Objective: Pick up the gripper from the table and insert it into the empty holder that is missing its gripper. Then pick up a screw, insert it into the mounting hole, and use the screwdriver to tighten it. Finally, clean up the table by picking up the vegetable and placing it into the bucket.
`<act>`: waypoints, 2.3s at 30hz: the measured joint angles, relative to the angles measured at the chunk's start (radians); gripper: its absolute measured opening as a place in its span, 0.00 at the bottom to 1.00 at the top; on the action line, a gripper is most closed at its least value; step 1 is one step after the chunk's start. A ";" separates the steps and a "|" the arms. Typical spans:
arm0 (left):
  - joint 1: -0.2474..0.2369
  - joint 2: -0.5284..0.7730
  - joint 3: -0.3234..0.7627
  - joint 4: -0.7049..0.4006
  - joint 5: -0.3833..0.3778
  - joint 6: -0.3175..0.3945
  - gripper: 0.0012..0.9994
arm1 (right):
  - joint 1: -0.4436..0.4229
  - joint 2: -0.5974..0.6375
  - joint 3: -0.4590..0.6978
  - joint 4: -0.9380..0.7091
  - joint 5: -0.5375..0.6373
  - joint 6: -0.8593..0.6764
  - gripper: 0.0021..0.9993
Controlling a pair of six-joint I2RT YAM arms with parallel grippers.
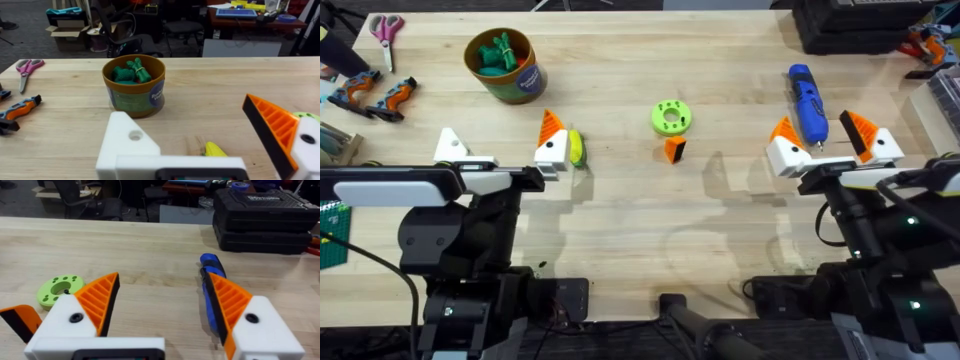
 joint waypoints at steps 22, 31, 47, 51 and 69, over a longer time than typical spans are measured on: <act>0.000 0.184 0.377 -0.450 0.001 0.001 0.99 | 0.000 0.084 0.162 -0.180 0.004 -0.015 0.99; 0.000 0.760 0.976 -0.910 0.001 0.000 0.99 | 0.000 0.561 0.699 -0.569 0.004 -0.010 0.99; 0.000 1.168 1.227 -1.143 0.143 -0.045 0.99 | 0.000 0.992 1.071 -0.861 0.004 0.035 0.99; -0.019 1.289 1.227 -1.174 0.162 -0.071 0.99 | 0.000 1.006 1.071 -0.860 0.004 0.034 0.99; -0.143 1.668 0.992 -0.779 0.161 -0.210 0.99 | 0.000 1.006 1.071 -0.861 0.004 0.035 0.99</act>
